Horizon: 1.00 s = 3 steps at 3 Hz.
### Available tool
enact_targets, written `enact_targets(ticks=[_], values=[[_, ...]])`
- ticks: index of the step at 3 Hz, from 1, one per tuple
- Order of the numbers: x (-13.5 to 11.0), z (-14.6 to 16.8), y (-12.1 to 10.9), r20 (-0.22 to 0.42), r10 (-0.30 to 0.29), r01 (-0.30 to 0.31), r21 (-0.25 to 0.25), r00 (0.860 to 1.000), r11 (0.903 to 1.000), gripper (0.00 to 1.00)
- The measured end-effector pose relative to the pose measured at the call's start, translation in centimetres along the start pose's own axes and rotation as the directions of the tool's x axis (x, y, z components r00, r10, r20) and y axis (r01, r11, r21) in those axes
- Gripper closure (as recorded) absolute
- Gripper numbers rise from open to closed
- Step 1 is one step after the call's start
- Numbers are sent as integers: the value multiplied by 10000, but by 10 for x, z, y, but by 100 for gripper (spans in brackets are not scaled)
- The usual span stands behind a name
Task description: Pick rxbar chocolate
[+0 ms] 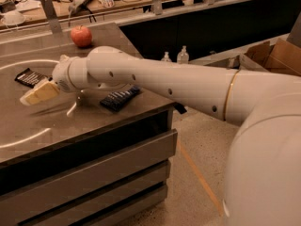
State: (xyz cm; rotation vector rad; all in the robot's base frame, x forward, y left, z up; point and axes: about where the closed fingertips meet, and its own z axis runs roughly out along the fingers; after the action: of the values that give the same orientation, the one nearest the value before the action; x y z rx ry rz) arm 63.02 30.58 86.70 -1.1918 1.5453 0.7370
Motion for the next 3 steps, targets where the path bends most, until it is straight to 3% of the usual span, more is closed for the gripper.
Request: enact_targets(ticks=[1,3], values=[[8,28,-1,58,293,-293,-85,9996,9995,2],[20,47,0,298,1002,-1004,47,9945,9949,47]])
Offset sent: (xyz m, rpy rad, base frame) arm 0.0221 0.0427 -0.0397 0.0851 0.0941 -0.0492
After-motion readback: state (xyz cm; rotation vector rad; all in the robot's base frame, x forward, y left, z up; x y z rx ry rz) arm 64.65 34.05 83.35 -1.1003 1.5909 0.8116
